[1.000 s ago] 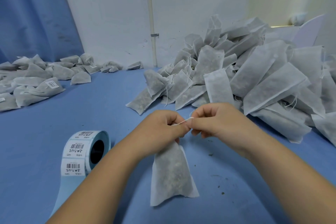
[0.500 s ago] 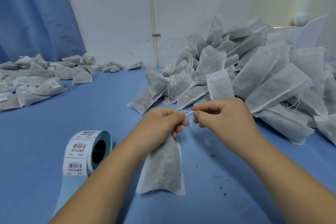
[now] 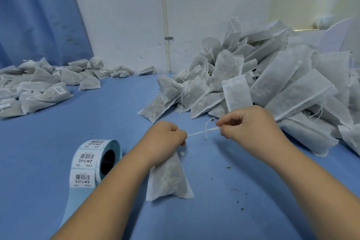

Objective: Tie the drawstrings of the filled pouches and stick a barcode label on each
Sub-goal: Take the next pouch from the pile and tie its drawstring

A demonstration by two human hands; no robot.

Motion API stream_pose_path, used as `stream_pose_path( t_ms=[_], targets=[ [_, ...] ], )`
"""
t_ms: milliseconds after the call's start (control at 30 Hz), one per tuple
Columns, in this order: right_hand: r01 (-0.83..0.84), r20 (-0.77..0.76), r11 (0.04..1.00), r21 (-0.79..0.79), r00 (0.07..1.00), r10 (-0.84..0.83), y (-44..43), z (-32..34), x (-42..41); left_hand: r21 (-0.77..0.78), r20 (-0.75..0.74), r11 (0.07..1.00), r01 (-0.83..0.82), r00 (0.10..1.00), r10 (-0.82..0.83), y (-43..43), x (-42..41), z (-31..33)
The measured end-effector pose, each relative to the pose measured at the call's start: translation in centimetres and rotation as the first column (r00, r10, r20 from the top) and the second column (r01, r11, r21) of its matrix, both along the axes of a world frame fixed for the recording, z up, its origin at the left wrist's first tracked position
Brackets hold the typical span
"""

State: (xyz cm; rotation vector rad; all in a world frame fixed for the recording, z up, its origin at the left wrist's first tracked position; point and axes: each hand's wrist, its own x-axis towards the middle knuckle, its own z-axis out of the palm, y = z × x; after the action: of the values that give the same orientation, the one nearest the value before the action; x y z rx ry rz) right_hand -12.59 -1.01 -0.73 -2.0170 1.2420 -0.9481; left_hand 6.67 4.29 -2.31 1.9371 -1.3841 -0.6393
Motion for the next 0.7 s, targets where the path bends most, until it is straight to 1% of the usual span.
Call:
stream_pose_path(
  t_ms=[233, 333, 400, 467, 567, 633, 700],
  targets=[
    [0.021, -0.008, 0.999, 0.027, 1.000, -0.021, -0.7, -0.1, -0.5, 0.006, 0.015, 0.999, -0.038, 0.999, 0.038, -0.5, 0.2, -0.3],
    [0.026, -0.032, 1.000, -0.009, 0.999, -0.026, -1.0, -0.4, -0.5, -0.030, 0.001, 0.998, -0.046, 0.999, 0.046, -0.6, 0.1, -0.6],
    [0.036, -0.047, 0.998, -0.053, 0.998, -0.038, -1.2, -0.6, -0.5, -0.037, -0.015, 0.999, -0.022, 1.000, 0.022, -0.5, 0.1, -0.6],
    [0.054, -0.042, 0.995, -0.089, 0.997, -0.058, -1.5, -0.7, -0.6, 0.006, -0.025, 1.000, 0.030, 0.999, -0.030, -0.3, 0.2, -0.3],
    [0.080, -0.041, 0.984, -0.159, 0.995, -0.088, -1.9, -0.7, -0.8, 0.119, 0.050, 0.988, 0.098, 0.993, -0.105, 0.0, 0.3, 0.3],
    [0.083, -0.024, 0.981, -0.178, 0.996, -0.088, -1.9, -0.6, -0.8, 0.167, 0.091, 0.981, 0.096, 0.990, -0.112, 0.0, 0.3, 0.8],
    [0.077, 0.027, 0.983, -0.169, 0.997, -0.074, -1.7, -0.5, -0.8, 0.189, 0.111, 0.980, 0.069, 0.990, -0.091, 0.1, 0.4, 1.2]
  ],
)
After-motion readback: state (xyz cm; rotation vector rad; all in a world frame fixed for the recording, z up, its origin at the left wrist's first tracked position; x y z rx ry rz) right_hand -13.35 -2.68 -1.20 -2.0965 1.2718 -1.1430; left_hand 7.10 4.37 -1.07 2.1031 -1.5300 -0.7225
